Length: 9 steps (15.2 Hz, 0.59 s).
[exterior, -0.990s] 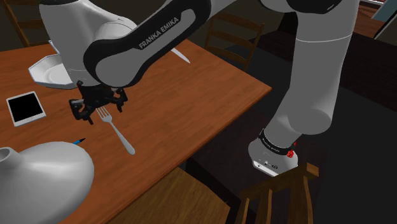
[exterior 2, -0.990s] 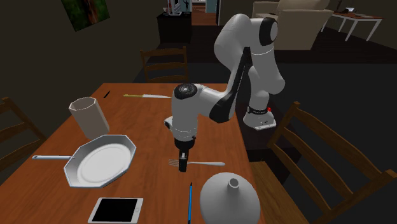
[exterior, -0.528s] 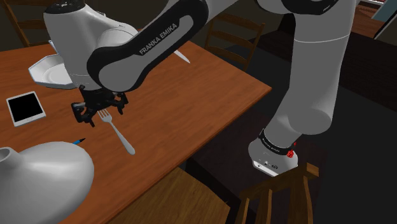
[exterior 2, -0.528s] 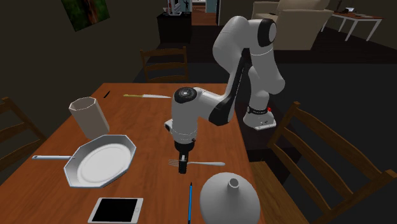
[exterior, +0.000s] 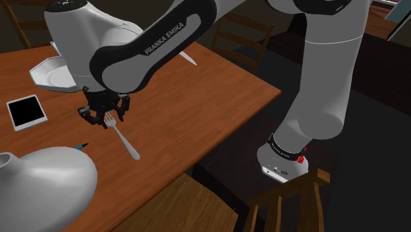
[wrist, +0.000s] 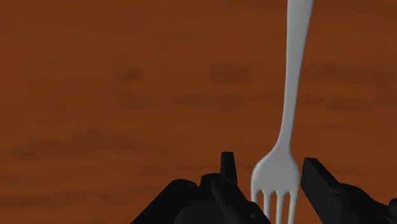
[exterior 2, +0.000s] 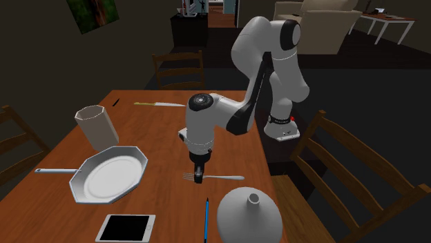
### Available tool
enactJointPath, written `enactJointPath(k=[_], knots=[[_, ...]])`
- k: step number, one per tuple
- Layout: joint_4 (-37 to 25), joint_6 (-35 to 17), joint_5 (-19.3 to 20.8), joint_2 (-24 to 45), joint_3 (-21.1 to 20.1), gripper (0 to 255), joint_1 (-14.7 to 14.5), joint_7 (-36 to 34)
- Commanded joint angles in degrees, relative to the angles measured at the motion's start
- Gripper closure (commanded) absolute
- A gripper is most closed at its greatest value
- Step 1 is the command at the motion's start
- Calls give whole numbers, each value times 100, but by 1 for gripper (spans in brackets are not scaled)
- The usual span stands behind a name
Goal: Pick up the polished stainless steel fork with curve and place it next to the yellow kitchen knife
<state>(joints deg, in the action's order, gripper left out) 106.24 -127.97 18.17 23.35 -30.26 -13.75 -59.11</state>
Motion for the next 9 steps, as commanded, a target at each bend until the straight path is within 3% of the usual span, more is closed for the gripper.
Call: enactJointPath(k=[1,9], knots=[[31,-155,-4,61,-6,255,-19,-7],[-85,111,-141,-115,-81,255,40,96]])
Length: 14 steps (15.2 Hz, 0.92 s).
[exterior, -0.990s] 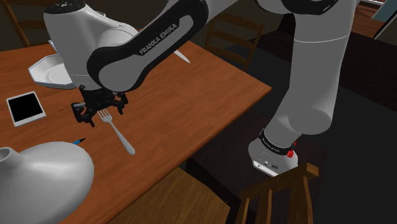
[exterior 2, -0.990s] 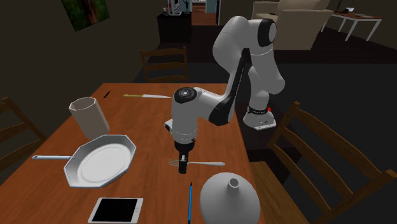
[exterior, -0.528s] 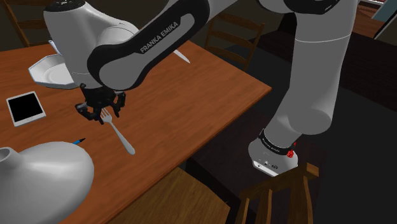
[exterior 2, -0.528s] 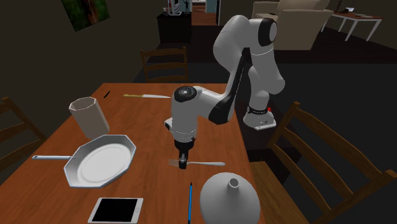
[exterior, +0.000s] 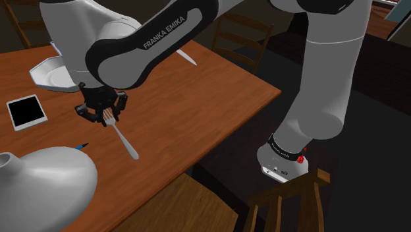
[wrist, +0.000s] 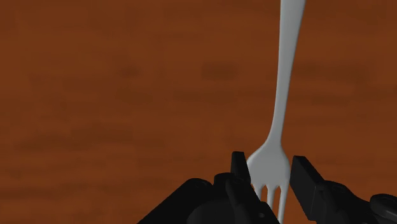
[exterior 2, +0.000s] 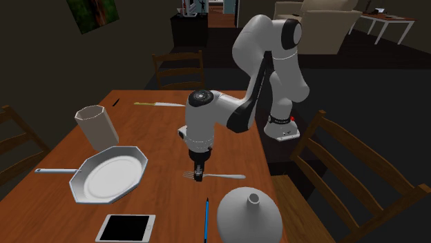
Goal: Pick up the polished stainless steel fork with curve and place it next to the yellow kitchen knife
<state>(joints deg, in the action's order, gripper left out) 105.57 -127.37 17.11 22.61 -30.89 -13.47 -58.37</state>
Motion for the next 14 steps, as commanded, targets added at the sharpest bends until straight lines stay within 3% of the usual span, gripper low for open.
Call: enactJointPath(k=[1,14], knots=[[-45,112,-65,-79,-34,255,22,44],[-451,827,-386,-465,-132,255,195,388]])
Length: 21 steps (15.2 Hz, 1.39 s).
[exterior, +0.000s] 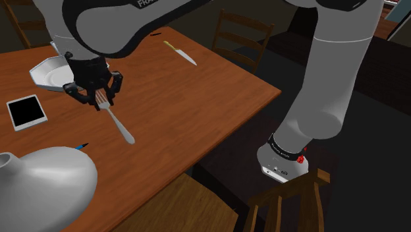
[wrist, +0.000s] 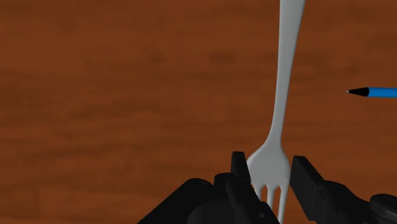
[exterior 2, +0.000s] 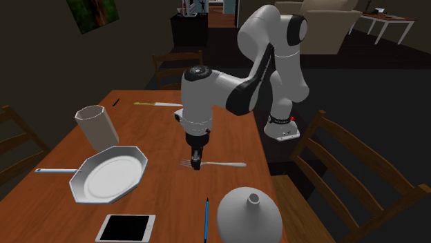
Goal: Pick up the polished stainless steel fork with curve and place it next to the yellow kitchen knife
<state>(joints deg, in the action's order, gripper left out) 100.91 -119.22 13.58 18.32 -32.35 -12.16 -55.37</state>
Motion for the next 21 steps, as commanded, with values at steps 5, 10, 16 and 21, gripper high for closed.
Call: enactJointPath(k=[5,10,16,21], knots=[[-73,10,-108,2,192,255,484,727],[-342,78,-128,173,381,255,851,1328],[-916,258,-98,548,605,255,1223,2001],[-1637,509,-43,1008,785,255,1468,2528]])
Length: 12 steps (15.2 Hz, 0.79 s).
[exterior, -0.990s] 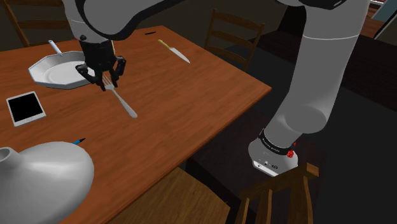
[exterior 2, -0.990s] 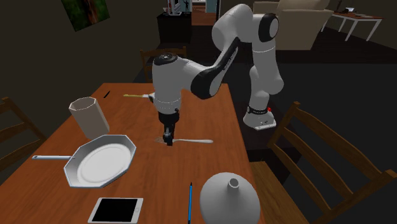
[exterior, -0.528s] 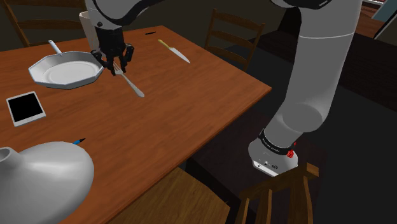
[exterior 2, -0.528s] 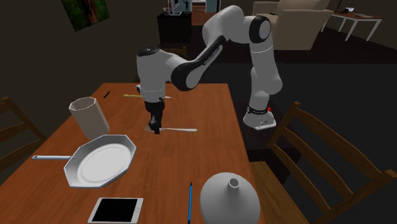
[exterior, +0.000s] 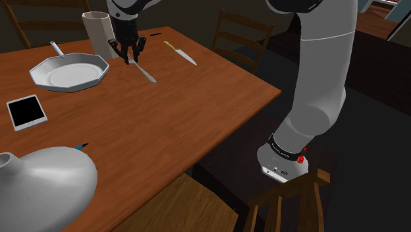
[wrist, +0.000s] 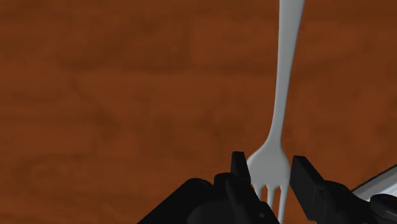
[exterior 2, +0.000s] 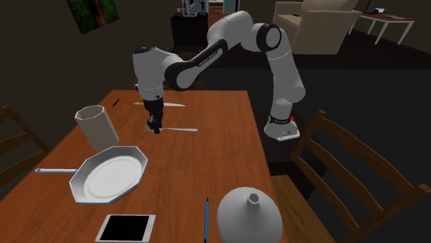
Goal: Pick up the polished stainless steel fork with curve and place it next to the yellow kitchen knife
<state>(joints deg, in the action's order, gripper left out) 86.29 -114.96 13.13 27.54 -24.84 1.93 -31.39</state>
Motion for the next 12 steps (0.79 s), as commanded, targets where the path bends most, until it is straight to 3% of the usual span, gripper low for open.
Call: enactJointPath(k=[1,9,12], knots=[[-350,147,16,196,69,255,100,233],[-2334,912,144,1381,348,255,280,1056],[-2125,693,158,1397,357,255,306,1035]])
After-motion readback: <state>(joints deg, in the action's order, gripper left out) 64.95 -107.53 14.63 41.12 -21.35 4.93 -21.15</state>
